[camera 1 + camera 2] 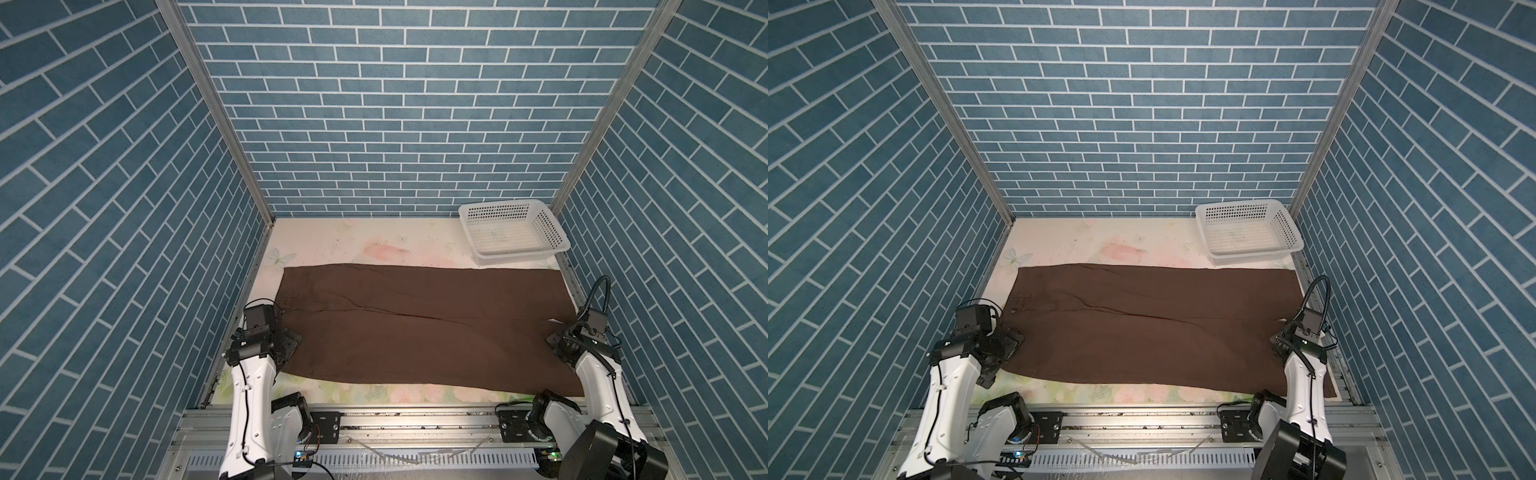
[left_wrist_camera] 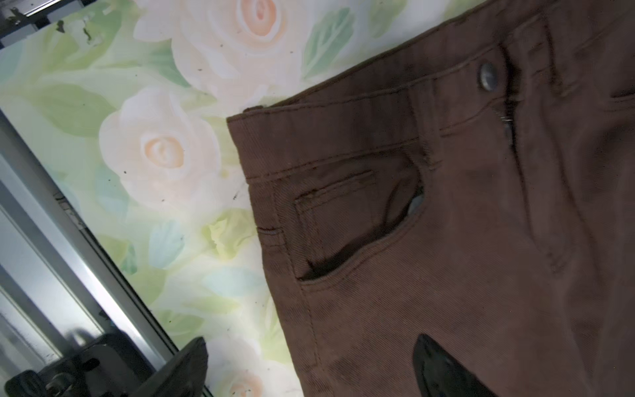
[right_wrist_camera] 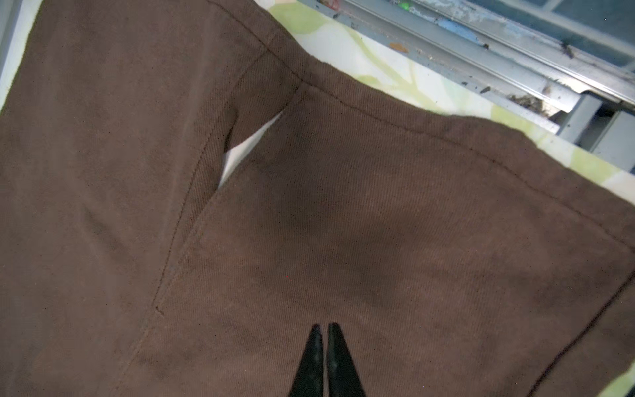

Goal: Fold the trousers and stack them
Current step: 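Grasp the trousers' near edge, left gripper at waist, right gripper at hem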

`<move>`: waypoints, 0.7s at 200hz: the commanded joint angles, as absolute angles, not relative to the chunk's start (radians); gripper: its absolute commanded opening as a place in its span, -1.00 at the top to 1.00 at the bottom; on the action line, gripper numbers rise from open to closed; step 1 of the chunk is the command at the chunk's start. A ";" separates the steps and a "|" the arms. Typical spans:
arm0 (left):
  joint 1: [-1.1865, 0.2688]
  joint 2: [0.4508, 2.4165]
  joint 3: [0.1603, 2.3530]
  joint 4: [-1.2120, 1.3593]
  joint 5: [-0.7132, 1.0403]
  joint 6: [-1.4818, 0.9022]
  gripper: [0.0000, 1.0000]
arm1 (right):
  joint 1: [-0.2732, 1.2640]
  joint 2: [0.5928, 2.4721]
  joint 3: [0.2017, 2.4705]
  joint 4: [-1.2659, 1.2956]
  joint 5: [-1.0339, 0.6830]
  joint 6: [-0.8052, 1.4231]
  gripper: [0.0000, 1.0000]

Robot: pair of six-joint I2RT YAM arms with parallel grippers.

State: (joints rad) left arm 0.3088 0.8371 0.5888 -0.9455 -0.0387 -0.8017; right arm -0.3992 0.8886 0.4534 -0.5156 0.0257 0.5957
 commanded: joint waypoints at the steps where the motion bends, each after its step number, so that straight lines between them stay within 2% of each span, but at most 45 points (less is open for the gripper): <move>1: 0.304 0.882 0.549 -0.927 -0.106 -0.828 -0.90 | -0.395 0.874 0.495 -0.505 0.030 0.578 0.82; 31: 0.303 0.902 0.524 -0.922 -0.147 -0.840 -0.98 | -0.396 0.860 0.495 -0.495 0.032 0.583 0.81; 60: 0.314 0.917 0.508 -0.897 -0.192 -0.835 -0.99 | -0.395 0.887 0.495 -0.482 0.009 0.588 0.80; 113: 0.390 1.104 0.465 -0.736 -0.123 -0.810 -0.99 | -0.396 0.898 0.498 -0.483 0.004 0.588 0.79; 126: 0.397 1.146 0.470 -0.695 -0.106 -0.804 -0.92 | -0.396 0.899 0.497 -0.483 0.003 0.588 0.79; 140: 0.403 1.178 0.476 -0.654 -0.091 -0.792 -0.73 | -0.395 0.900 0.497 -0.483 0.005 0.588 0.79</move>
